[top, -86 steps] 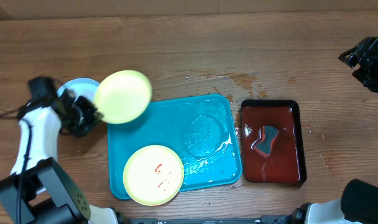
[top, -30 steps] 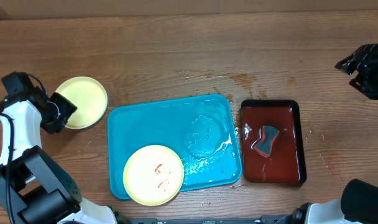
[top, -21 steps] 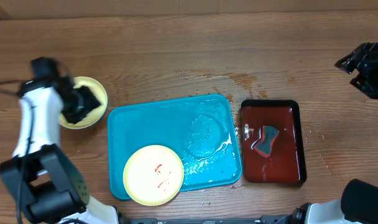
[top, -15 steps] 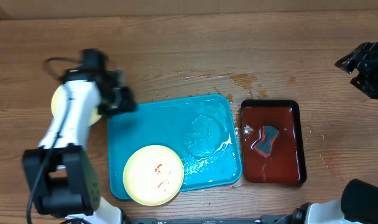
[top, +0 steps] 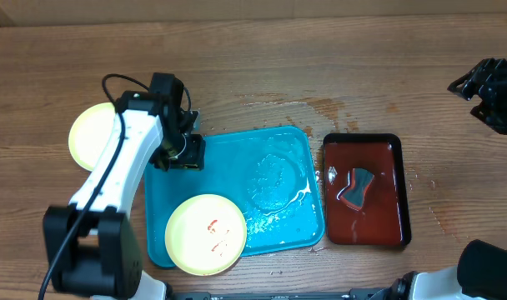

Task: Clean dirty plates on tray and stack at the side
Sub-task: 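Move the left gripper to the lower yellow plate's rim on the teal tray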

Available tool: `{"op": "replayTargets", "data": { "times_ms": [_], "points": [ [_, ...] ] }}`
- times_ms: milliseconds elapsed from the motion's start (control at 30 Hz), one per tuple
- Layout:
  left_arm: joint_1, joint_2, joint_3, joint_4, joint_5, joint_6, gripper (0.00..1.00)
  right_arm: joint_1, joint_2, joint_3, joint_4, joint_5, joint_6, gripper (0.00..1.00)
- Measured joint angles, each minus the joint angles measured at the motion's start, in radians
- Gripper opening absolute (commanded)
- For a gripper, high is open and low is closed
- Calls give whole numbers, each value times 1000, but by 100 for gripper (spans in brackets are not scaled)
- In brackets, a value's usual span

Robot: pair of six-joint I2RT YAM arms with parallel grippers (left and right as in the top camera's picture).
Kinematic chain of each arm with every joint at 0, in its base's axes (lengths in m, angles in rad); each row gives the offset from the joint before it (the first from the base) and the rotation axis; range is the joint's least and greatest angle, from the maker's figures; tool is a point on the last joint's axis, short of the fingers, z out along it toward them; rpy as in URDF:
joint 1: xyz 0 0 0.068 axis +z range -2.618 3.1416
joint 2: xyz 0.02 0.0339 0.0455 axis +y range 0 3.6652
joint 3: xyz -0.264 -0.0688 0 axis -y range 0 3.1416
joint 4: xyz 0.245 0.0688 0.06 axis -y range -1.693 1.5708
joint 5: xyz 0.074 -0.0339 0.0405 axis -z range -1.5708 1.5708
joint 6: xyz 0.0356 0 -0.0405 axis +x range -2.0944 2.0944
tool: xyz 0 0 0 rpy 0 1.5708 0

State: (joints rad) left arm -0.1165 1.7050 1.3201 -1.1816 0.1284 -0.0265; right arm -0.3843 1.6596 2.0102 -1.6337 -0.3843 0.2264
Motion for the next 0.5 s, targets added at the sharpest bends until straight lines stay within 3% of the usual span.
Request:
{"op": "replayTargets", "data": {
  "times_ms": [100, 233, 500],
  "points": [
    [-2, -83, -32, 6, -3, -18, 63, 0, 0, 0, -1, 0, -3, 66],
    [-13, -209, -108, 14, -25, -82, 60, 0, 0, 0, -1, 0, -6, 66],
    [-15, -245, -330, 103, -75, -151, 63, 0, 0, 0, -5, 0, -11, 66]
  ]
}}
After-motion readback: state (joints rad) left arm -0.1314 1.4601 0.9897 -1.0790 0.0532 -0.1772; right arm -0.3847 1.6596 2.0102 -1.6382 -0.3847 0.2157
